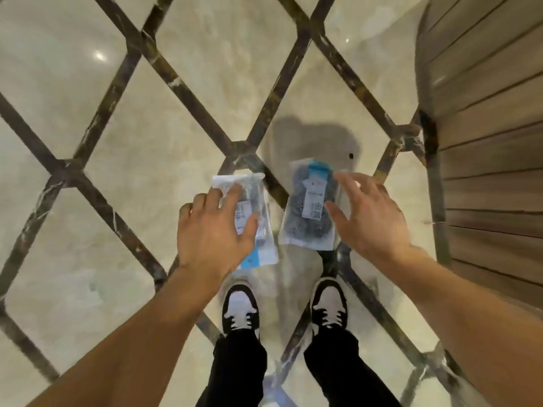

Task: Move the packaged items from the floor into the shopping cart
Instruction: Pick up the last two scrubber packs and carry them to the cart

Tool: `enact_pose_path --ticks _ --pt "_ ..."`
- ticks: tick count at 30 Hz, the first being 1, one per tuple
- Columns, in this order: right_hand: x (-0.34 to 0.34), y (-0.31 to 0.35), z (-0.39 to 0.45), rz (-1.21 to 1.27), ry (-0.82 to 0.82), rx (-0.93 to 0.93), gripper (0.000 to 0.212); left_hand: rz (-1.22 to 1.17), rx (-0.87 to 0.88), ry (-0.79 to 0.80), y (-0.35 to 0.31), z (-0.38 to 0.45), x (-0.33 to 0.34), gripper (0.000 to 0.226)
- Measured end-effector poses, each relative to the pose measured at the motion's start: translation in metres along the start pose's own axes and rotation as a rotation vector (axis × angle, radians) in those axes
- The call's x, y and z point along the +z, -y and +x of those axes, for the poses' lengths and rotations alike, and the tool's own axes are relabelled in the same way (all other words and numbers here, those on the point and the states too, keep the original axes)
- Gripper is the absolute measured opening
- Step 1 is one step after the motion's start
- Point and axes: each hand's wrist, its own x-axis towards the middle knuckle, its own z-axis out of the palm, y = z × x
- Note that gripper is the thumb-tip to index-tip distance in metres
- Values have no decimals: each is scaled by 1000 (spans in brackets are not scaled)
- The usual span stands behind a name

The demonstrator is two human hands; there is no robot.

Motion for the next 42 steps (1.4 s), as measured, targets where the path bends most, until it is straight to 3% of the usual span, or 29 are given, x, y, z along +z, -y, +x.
enact_pose_path --ticks 4,8,11,13,15,18,20,25,30,34,38,42 --pt "81 -29 52 -1 103 89 55 34 -73 98 24 27 88 69" --pt "141 -49 88 -45 147 141 70 128 -129 63 47 32 168 69" --pt "170 -55 101 239 78 336 94 83 -244 40 54 31 203 75" --pt "183 -54 108 430 -2 477 104 -147 -369 12 50 37 209 78" --pt "188 -50 112 535 -73 548 99 -412 -451 80 48 45 209 84" --pt "192 -47 118 695 -67 624 91 -653 -448 30 50 50 205 95" --pt "191 -45 120 802 -37 674 82 -828 -536 -30 45 52 200 112" --pt "175 -34 114 910 -4 604 68 -1064 -653 -147 39 51 188 115" --pt "123 -17 93 971 40 439 52 -1215 -800 -237 38 32 125 105" --pt "46 15 66 1014 -39 301 73 -1301 -872 -327 49 -1 36 106" --pt "-60 60 35 1034 -48 190 56 -1434 -868 -387 56 -35 -76 58" --pt "-188 119 -7 1015 -60 70 55 -1489 -776 -474 50 -73 -215 49"
